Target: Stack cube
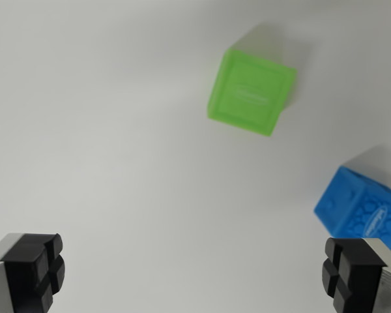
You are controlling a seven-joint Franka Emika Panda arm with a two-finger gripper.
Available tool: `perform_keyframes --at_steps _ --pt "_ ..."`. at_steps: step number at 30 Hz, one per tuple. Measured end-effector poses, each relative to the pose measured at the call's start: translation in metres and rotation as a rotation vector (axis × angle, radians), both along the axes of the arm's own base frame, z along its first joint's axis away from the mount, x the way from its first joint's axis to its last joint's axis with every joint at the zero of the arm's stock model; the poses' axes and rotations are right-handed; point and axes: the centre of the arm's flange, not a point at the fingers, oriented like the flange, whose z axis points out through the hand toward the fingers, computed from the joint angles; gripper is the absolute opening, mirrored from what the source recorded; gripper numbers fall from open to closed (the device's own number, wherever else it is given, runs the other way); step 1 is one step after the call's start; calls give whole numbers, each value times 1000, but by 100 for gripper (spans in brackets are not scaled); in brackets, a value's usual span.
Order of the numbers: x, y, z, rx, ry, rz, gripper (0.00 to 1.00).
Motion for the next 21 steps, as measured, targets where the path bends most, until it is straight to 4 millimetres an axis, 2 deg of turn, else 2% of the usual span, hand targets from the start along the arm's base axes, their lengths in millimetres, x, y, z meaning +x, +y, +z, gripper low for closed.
perform_keyframes --at_steps 21 --pt "17 -39 -76 6 30 -195 100"
